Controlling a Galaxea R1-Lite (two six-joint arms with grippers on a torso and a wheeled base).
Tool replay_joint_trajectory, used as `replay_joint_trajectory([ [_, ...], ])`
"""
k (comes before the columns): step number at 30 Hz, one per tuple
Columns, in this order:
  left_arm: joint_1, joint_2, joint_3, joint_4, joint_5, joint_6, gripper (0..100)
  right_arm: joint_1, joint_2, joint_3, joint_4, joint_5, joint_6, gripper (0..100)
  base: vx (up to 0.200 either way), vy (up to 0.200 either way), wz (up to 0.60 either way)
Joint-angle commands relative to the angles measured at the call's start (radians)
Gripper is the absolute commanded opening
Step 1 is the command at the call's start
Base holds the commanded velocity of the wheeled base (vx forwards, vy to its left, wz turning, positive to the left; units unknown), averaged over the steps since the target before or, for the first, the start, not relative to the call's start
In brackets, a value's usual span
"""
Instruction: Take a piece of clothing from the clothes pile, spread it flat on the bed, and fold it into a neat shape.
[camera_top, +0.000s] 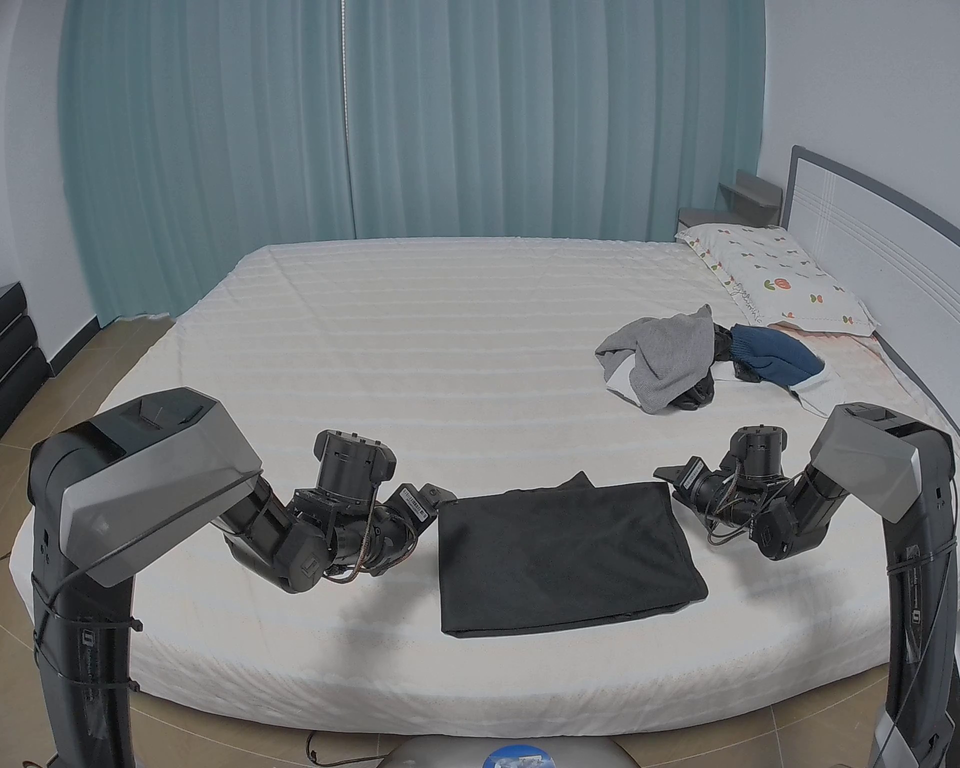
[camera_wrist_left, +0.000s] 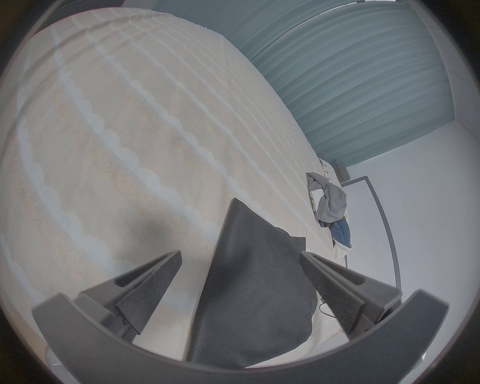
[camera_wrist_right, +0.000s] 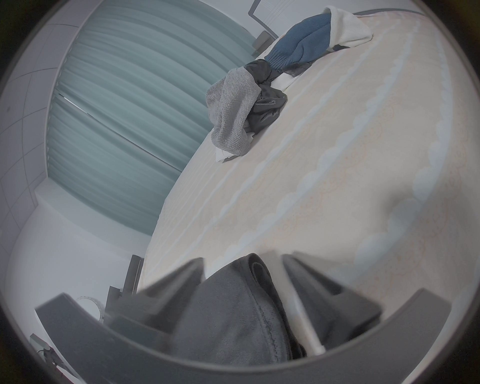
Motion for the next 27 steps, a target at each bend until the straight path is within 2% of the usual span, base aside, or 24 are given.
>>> replay_joint_trajectory([
  [1, 0.001, 0.001, 0.002, 0.000, 0.000, -0.002, 100, -0.012, -0.008, 0.009, 0.000, 0.004, 0.003, 100, 0.000, 0.000, 0.00],
  [4, 0.002, -0.001, 0.003, 0.000, 0.000, -0.005, 100, -0.022, -0.019, 0.018, 0.000, 0.006, 0.036, 100, 0.000, 0.000, 0.00],
  [7, 0.005, -0.002, 0.000, 0.000, -0.003, -0.010, 100, -0.038, -0.057, 0.038, -0.002, 0.009, 0.131, 100, 0.000, 0.000, 0.00],
  [11, 0.005, -0.002, 0.003, 0.000, 0.000, -0.010, 100, -0.055, -0.079, 0.052, -0.032, 0.010, 0.203, 100, 0.000, -0.200, 0.00],
  [19, 0.004, -0.002, 0.006, -0.002, 0.000, -0.005, 100, -0.059, -0.068, 0.086, -0.072, 0.016, 0.207, 100, 0.000, -0.200, 0.00],
  [27, 0.010, -0.001, 0.012, 0.001, 0.003, 0.024, 100, -0.061, -0.066, 0.113, -0.075, 0.029, 0.211, 100, 0.000, 0.000, 0.00],
])
